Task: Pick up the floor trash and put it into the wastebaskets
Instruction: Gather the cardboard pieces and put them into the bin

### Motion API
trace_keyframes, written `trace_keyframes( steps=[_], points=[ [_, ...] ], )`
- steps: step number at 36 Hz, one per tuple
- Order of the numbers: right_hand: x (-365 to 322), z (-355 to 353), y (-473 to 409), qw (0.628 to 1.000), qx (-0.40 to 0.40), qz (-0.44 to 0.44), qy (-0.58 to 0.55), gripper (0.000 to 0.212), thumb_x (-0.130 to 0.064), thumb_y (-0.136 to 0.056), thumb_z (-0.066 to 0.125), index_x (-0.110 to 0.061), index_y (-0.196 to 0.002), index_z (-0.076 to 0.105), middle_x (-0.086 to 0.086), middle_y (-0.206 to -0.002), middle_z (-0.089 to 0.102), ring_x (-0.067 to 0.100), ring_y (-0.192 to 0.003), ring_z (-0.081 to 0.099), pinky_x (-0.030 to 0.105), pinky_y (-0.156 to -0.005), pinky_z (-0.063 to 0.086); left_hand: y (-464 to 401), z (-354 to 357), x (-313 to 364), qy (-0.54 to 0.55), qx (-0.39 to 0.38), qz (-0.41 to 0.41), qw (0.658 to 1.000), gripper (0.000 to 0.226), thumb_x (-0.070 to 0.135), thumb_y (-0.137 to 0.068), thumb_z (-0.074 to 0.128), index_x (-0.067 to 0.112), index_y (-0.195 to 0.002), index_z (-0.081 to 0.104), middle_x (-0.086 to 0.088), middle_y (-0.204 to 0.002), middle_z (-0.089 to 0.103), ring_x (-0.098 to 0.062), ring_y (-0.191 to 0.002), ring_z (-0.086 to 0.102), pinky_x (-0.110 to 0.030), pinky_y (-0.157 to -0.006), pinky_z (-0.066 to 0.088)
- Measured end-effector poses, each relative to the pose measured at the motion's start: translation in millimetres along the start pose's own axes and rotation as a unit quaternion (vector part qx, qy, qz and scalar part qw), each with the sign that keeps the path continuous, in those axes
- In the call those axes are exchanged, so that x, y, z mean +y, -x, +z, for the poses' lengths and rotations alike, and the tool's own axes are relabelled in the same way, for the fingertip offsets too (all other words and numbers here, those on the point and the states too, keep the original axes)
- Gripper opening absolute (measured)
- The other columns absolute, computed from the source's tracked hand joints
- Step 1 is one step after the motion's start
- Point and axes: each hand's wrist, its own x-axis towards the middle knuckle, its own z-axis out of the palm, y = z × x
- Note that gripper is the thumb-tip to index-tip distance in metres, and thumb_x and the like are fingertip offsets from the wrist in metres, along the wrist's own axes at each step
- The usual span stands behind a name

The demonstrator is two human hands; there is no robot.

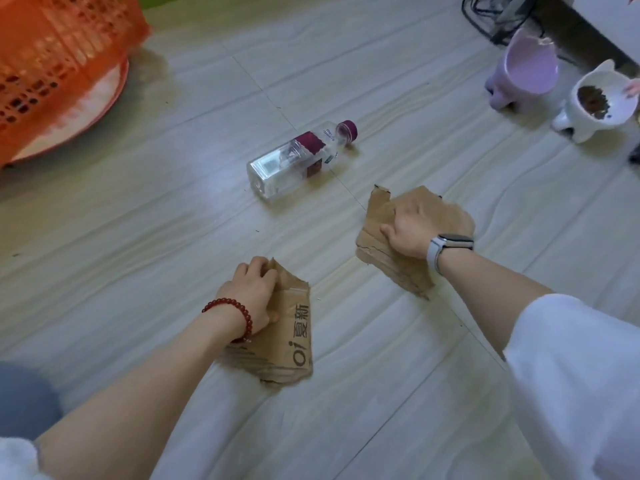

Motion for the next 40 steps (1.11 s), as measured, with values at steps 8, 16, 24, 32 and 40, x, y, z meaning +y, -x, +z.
trace_keyframes(
  steps=[8, 16, 24, 32, 40],
  points=[
    [10.4, 40.1, 49.6, 0.993, 0.014, -0.112, -0.017, 0.034, -0.038, -0.094, 0.044, -0.009, -0.11, 0.045, 0.013, -0.114, 0.054, 0.033, -0.103, 0.053, 0.032, -0.07, 0.032, 2.0, 0.7, 12.7, 0.05, 0.011, -0.022, 0.998, 0.1, 0.016, -0.078, 0.067, 0.046, -0.141, -0.006, -0.007, -0.128, 0.034, -0.024, -0.116, 0.037, -0.036, -0.085, 0.045],
    [12.1, 69.4, 61.8, 0.973, -0.061, -0.216, 0.055, 0.059, -0.039, -0.095, 0.04, -0.01, -0.143, 0.021, 0.002, -0.156, -0.003, 0.026, -0.144, -0.009, 0.055, -0.116, 0.004, 0.3, -0.1, 23.1, 0.079, 0.01, -0.076, 0.994, 0.081, 0.013, -0.074, 0.07, 0.02, -0.137, 0.019, -0.009, -0.125, 0.043, -0.026, -0.114, 0.042, -0.038, -0.085, 0.045],
    [12.5, 67.2, 75.4, 0.984, -0.085, -0.156, -0.028, 0.041, -0.055, -0.083, 0.053, -0.02, -0.1, 0.039, 0.005, -0.11, 0.042, 0.025, -0.105, 0.045, 0.04, -0.1, 0.032, 26.2, 13.2, 36.6, 0.138, 0.026, -0.077, 0.987, 0.061, 0.022, -0.075, 0.072, 0.02, -0.117, 0.028, -0.007, -0.111, 0.055, -0.025, -0.093, 0.054, -0.039, -0.073, 0.051],
    [11.8, 47.5, 117.2, 0.99, -0.059, -0.076, -0.099, 0.054, -0.043, -0.084, 0.059, -0.014, -0.126, 0.04, 0.007, -0.122, 0.052, 0.026, -0.105, 0.055, 0.036, -0.09, 0.037, 57.4, -15.3, 46.4, 0.246, 0.014, -0.107, 0.963, 0.06, 0.024, -0.075, 0.072, 0.021, -0.116, 0.028, -0.004, -0.099, 0.053, -0.025, -0.083, 0.057, -0.038, -0.069, 0.054],
    [-13.0, -36.8, 142.3, 0.992, -0.004, -0.068, -0.11, 0.029, -0.039, -0.09, 0.051, -0.013, -0.084, 0.04, 0.001, -0.074, 0.049, 0.025, -0.074, 0.049, 0.031, -0.055, 0.033, 111.5, -103.2, 61.7, 0.216, 0.201, -0.05, 0.954, 0.026, 0.01, -0.079, 0.056, 0.017, -0.092, 0.035, -0.006, -0.084, 0.057, -0.027, -0.076, 0.054, -0.036, -0.062, 0.047]
  ],
)
